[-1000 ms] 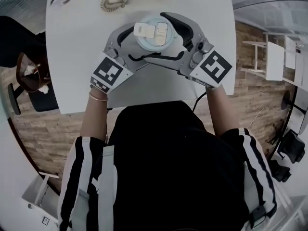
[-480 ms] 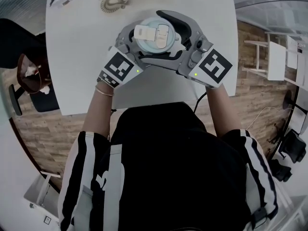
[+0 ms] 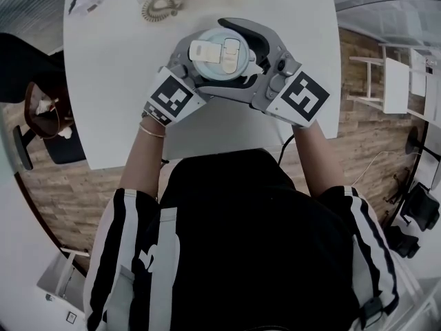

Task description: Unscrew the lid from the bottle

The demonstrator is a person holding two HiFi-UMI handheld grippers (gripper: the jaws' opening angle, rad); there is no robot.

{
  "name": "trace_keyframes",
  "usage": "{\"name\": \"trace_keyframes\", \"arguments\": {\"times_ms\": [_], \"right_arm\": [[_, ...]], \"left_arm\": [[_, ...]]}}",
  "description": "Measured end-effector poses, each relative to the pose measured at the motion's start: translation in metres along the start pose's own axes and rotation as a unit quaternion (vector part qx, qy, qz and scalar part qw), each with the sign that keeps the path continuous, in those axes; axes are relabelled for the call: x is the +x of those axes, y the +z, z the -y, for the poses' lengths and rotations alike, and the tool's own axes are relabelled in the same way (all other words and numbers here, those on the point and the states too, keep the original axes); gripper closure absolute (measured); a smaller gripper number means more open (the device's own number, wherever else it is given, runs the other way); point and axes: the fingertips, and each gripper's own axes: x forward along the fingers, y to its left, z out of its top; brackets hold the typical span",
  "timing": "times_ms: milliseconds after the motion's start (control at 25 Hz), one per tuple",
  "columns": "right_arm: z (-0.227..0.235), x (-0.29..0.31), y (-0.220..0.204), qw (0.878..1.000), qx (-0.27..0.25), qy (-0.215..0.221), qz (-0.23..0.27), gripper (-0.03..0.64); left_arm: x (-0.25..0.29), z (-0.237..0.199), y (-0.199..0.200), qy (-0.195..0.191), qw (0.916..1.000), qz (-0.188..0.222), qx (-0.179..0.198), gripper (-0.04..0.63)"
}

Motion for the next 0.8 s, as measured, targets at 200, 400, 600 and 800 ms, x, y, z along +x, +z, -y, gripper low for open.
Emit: {"name": "trace_keyframes", "arguments": {"times_ms": [200, 400, 600, 800], "right_arm": [[0.001, 0.0, 0.001, 1.0, -0.001, -0.008, 0.001, 0.153], [0.001, 0.0, 0.005, 1.0, 0.008, -0.01, 0.004, 0.153], [-0.012, 0.001, 0.032, 1.0, -0.009, -0.005, 0.026, 0.153], [-0.029, -0.002, 0.054, 1.0, -0.012, 0.003, 0.02, 0.153]], "left_arm": [[0.0, 0.0, 0.001, -0.007, 1.0, -0.002, 0.005, 0.146], [-0.002, 0.002, 0.004, -0.011, 0.9999, -0.002, -0.003, 0.146], [-0.016, 0.005, 0.025, 0.0, 0.9998, -0.005, 0.021, 0.146], [-0.033, 0.014, 0.044, 0.012, 0.9991, -0.018, 0.037, 0.146]]}}
